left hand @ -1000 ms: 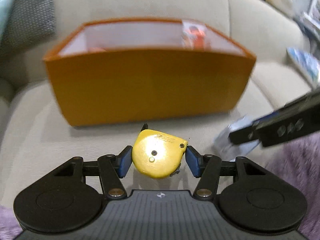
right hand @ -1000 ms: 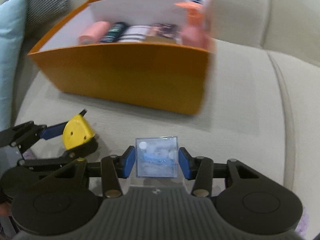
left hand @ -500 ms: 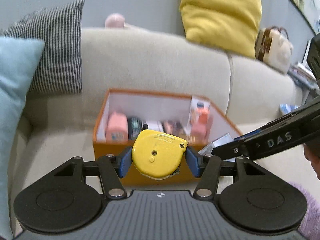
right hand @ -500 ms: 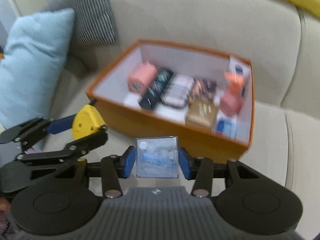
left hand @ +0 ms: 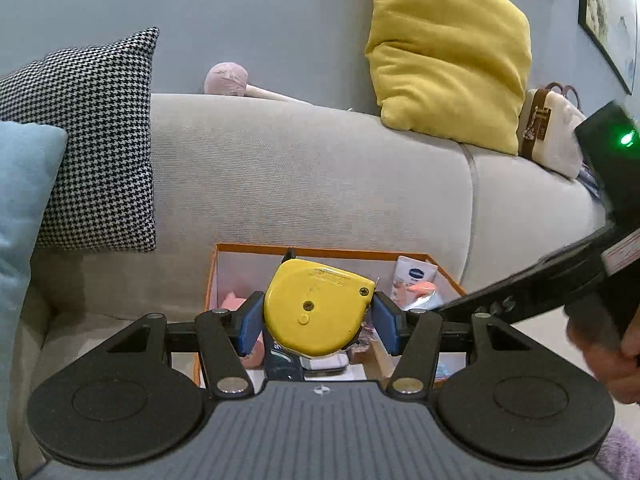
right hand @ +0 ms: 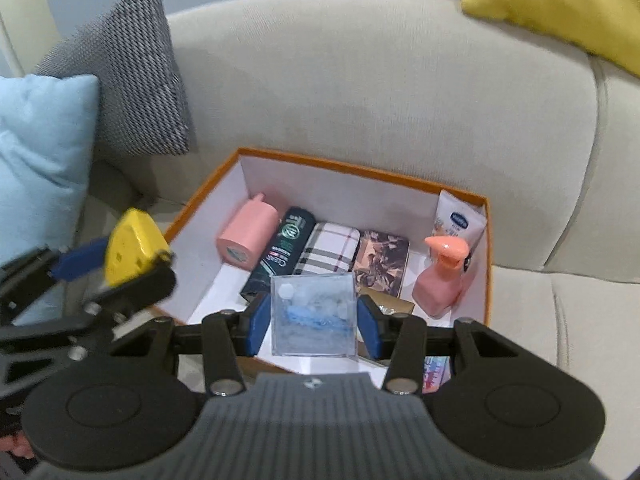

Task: Organize rigid objects
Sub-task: 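Lift the tape measure and clear cube and carry both over the orange box, then lower the clear cube with the right tool while the left tool lowers the tape measure into the box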

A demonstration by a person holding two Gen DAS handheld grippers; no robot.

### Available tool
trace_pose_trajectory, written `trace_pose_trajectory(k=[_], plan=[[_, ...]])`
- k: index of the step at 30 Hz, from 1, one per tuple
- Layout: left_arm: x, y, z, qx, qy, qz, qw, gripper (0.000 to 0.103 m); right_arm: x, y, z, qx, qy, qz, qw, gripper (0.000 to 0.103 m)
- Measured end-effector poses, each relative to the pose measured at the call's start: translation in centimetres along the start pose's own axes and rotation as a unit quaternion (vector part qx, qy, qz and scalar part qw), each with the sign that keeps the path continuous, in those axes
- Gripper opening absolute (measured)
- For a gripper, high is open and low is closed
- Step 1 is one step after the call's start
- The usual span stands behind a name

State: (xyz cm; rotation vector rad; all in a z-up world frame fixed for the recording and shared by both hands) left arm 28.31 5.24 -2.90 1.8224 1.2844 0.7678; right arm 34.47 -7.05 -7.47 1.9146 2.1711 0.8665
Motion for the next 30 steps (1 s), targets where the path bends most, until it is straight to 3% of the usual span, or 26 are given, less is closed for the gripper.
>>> trace_pose_trajectory(k=[11, 17, 22, 30], plan=[[2.5, -0.7, 4.6, 0.056, -0.047, 0.029, 0.9969, 0.065, -1.3, -0.1, 6.4, 0.092, -0.013, 0.024, 0.995, 0.048], [3.0, -1.1, 6.2, 0.076, -0.047, 0.035, 0.9954, 0.065, -1.3, 0.8, 8.1, 0.095, -0.028, 0.007, 0.995, 0.049], [3.0, -1.5, 7.0, 0.086, -0.049, 0.039, 0.9943, 0.065, 0.2, 0.7, 9.0, 0.12, 0.004, 0.024, 0.992, 0.048], [2.3, -2.5, 7.8, 0.108, -0.069, 0.076, 0.9887, 0.065, -1.2, -1.4, 12.5, 0.166, -0.035, 0.073, 0.983, 0.049]])
Point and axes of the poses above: each gripper's, at about its wrist camera, not at the fingertips, and z roughly the way its jaws point, x to its left, y to its top, the point moved 10 cm from there along z, roughly the way its jaws point, and after that the axes turned 14 degrees about z, right-handed, at the moved point
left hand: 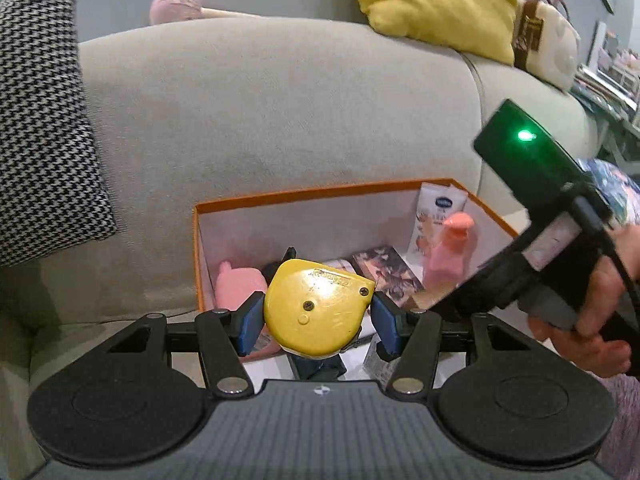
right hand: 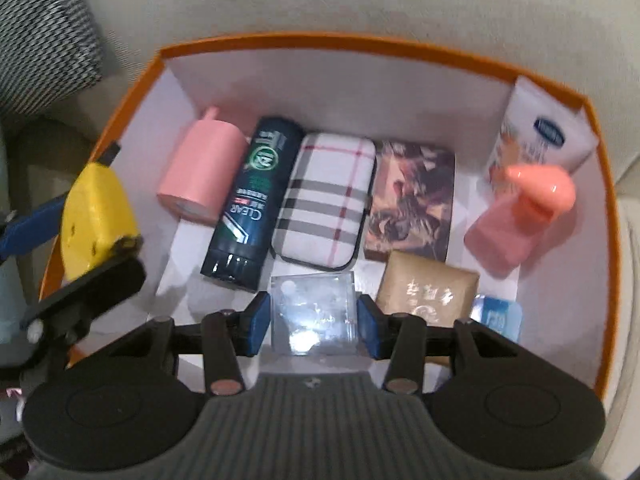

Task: Organize rigid objects
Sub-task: 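Lower the clear cube with the right tool while the left tool lowers the tape measure into the box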

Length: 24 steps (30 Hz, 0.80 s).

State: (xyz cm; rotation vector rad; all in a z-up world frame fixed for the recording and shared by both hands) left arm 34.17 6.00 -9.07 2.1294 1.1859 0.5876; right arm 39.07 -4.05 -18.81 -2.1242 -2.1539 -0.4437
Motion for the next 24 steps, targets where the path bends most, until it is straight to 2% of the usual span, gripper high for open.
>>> trace_pose_trajectory(k=[7, 10, 12, 14, 16, 20, 24], plan=[[-0.7, -0.3, 1.4, 0.049, -0.033, 0.017, 0.9981, 0.065, -0.1, 0.4, -0.7, -0.008, 0.014, 0.008, 1.0, 0.053], [-1.0, -0.3, 2.0, 0.078, -0.059, 0.027, 0.9949, 0.065, -0.5, 1.1, -3.0, -0.042, 0.027, 0.002, 0.999, 0.061], [-1.0, -0.4, 2.7, 0.11, -0.076, 0.017, 0.9909, 0.065, -0.9, 1.7, -4.7, -0.075, 0.041, 0.006, 0.996, 0.061], [-0.7, -0.7, 3.6, 0.152, -0.082, -0.016, 0.9849, 0.065, -1.5, 2.0, -6.2, -0.105, 0.054, 0.01, 0.993, 0.063], [-0.7, -1.2, 4.5, 0.198, -0.089, -0.06, 0.9744, 0.065, -2.3, 2.1, -7.1, -0.125, 0.052, 0.011, 0.991, 0.063], [-1.2, -1.7, 5.7, 0.256, -0.086, -0.084, 0.959, 0.065, -3.0, 1.8, -8.0, -0.148, 0.054, -0.009, 0.987, 0.063], [-1.9, -2.3, 6.6, 0.302, -0.084, -0.101, 0.9443, 0.065, -3.9, 1.7, -7.7, -0.147, 0.06, -0.002, 0.987, 0.063]])
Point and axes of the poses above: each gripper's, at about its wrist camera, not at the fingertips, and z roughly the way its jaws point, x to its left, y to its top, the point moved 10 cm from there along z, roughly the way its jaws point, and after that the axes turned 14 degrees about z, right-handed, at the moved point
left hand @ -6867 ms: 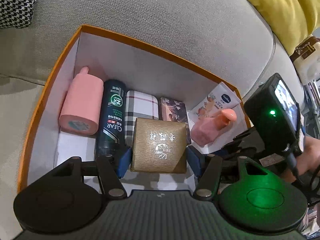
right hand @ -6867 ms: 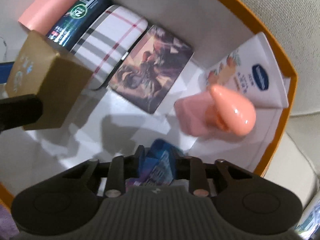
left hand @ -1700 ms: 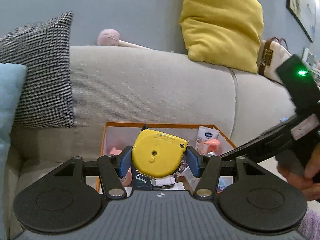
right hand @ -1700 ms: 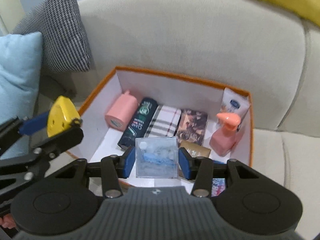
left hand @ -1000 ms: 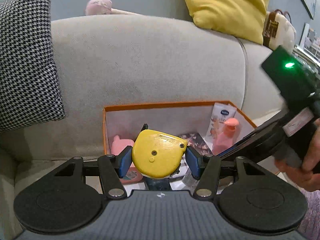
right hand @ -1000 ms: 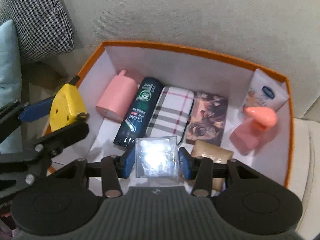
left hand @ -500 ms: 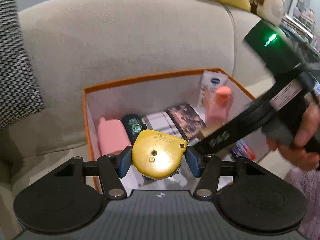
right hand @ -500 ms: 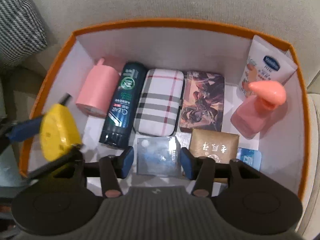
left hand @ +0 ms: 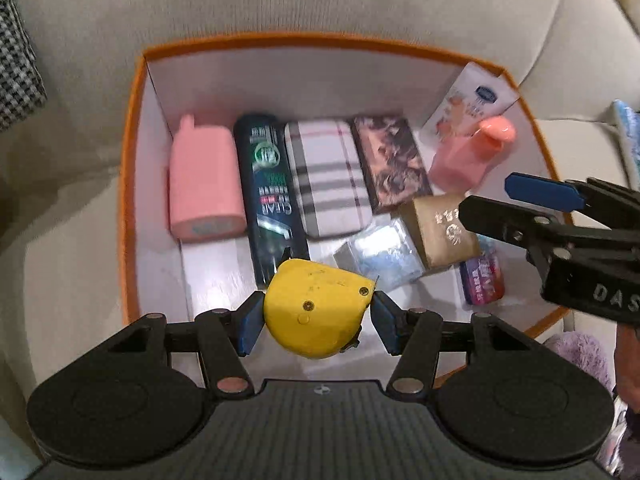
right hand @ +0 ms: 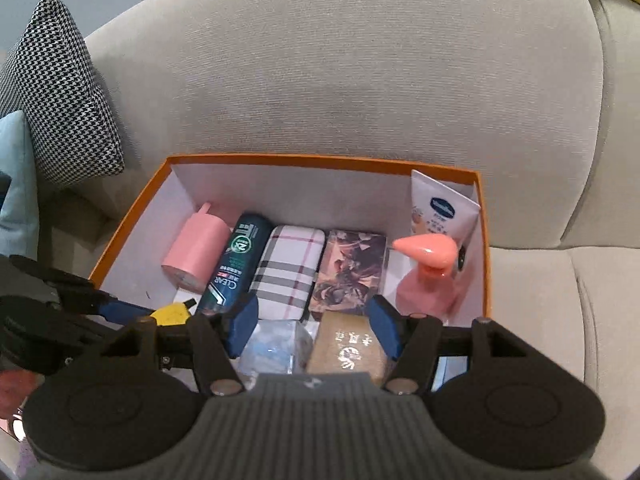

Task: Organize rigid objects
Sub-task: 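Lower the clear cube with the right tool while the left tool lowers the tape measure into the box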

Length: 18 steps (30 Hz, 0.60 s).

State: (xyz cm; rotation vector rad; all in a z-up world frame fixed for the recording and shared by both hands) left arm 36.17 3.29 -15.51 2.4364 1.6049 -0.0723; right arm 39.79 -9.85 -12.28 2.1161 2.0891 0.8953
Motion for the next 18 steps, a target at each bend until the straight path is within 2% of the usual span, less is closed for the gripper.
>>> trace_pose_trajectory(k=[6, 10, 14, 18], plan=[[-0.5, -0.6, 2.6, 0.07, 0.009, -0.035, 0.9969, 0.066, -1.2, -0.1, -0.1, -0.002, 0.011, 0.01, 1.0, 0.063], [-0.3, -0.7, 3.8, 0.09, 0.022, -0.056, 0.9941, 0.065, -2.0, -0.4, -0.6, -0.008, 0.008, 0.009, 1.0, 0.063], [0.4, -1.2, 4.4, 0.109, 0.055, -0.065, 0.9903, 0.065, -2.8, -0.6, -1.3, -0.01, 0.008, 0.011, 1.0, 0.063], [0.2, -1.6, 4.7, 0.12, 0.042, -0.071, 0.9893, 0.065, -3.5, -0.8, -1.7, -0.01, 0.002, 0.015, 1.0, 0.063]])
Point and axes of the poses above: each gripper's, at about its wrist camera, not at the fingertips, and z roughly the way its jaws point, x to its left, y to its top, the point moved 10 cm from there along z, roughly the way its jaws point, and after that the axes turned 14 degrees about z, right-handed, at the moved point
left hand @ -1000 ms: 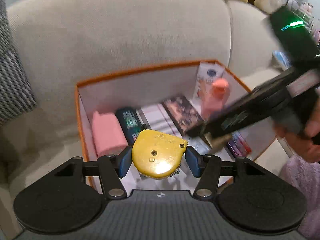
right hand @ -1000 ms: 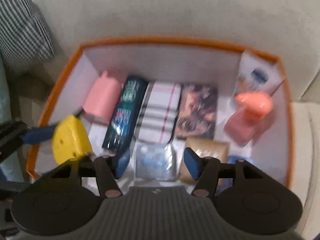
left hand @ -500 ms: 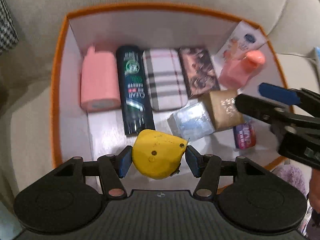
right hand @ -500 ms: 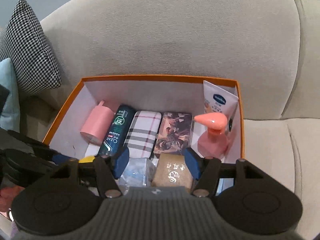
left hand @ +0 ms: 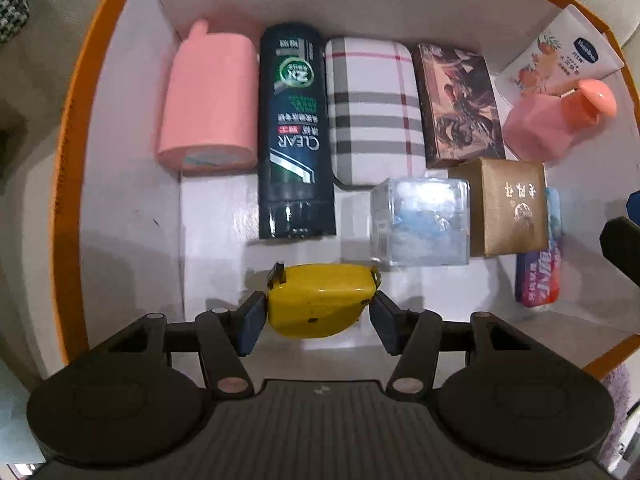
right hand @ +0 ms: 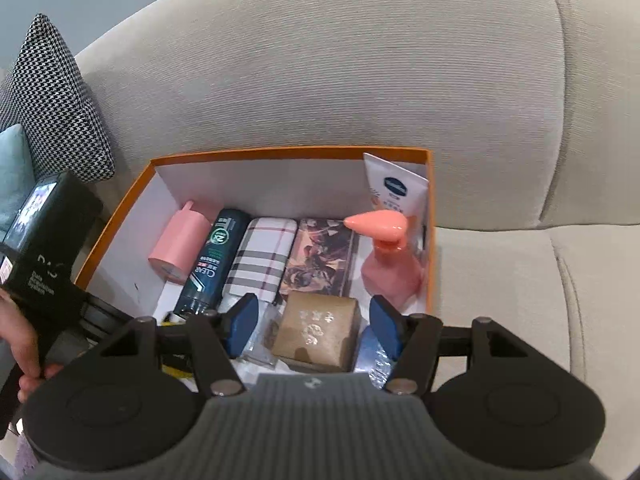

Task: Organize rigid objects
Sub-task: 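Lower the clear cube with the right tool while the left tool lowers the tape measure into the box, then open both tools and pull them back away from the orange box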

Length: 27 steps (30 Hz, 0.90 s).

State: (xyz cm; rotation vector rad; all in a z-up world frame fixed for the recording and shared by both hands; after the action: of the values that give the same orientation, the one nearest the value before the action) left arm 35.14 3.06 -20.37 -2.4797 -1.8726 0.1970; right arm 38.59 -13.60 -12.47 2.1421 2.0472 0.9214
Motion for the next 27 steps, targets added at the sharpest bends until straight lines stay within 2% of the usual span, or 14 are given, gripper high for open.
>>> trace_pose_trajectory(k=[5, 11, 15, 19, 21, 23, 27], plan=[[0.2, -0.1, 0.3, 0.006, 0.002, -0.005, 1.0, 0.068, 0.1, -0.3, -0.5, 0.001, 0.001, -0.006, 1.0, 0.063], [1.1, 0.1, -0.8, -0.018, -0.016, -0.018, 0.9996, 0.075, 0.3, -0.7, -0.6, 0.007, -0.009, -0.009, 1.0, 0.063], [2.0, -0.9, -3.5, -0.052, -0.033, -0.027, 0.9978, 0.075, 0.5, -0.9, -1.3, 0.005, -0.014, -0.011, 1.0, 0.063], [1.9, -1.9, -7.8, -0.118, -0.037, -0.022, 0.9921, 0.075, 1.1, -1.0, -2.7, -0.005, -0.019, -0.017, 1.0, 0.064], [1.4, -2.3, -10.3, -0.174, -0.024, -0.003, 0.9844, 0.075, 1.5, -1.0, -3.8, -0.014, -0.019, -0.019, 1.0, 0.065], [0.8, -3.0, -13.2, -0.245, -0.001, 0.004, 0.9695, 0.075, 1.9, -1.2, -4.9, -0.027, -0.014, -0.022, 0.999, 0.067], [-0.8, -5.6, -17.1, -0.359, 0.049, 0.02, 0.9318, 0.076, 3.0, -2.1, -7.1, -0.063, -0.001, -0.034, 0.997, 0.074]])
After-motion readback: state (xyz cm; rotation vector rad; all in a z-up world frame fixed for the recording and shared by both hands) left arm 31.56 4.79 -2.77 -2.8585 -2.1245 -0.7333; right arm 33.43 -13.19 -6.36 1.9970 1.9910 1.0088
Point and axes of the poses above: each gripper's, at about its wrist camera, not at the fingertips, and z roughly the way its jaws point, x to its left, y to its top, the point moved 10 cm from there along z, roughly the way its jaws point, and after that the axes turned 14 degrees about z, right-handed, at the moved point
